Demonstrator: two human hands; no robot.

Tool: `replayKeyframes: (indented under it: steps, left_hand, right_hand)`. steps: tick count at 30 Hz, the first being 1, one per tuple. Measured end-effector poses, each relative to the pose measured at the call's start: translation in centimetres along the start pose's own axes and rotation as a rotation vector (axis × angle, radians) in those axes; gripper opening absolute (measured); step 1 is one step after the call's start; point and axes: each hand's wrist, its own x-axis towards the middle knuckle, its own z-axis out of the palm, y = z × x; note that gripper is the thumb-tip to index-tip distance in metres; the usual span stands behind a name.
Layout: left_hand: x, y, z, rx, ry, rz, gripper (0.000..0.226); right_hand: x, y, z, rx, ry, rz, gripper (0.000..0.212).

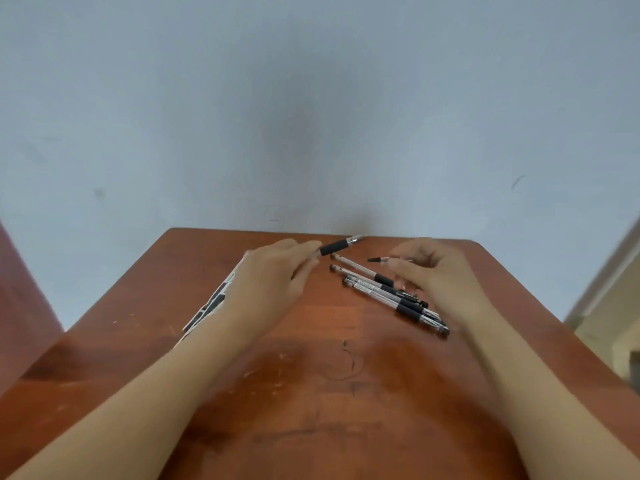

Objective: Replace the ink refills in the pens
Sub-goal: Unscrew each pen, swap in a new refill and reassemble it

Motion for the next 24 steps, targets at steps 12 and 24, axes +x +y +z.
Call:
replayKeyframes:
  steps: [12,24]
  left_hand:
    - [-0.5,-1.6,0.9,-0.050,-0.045,-0.083,0.040]
    - [-0.6,-1.7,1.1,-0.005,-0.060,-0.028,0.020]
  right_hand:
    - [-0.8,1.7,3.0,-0.606,-0.347,-0.101,0.022]
    - [-0.7,1.4,2.6,-0.626,-0.322,-0.129,0.017]
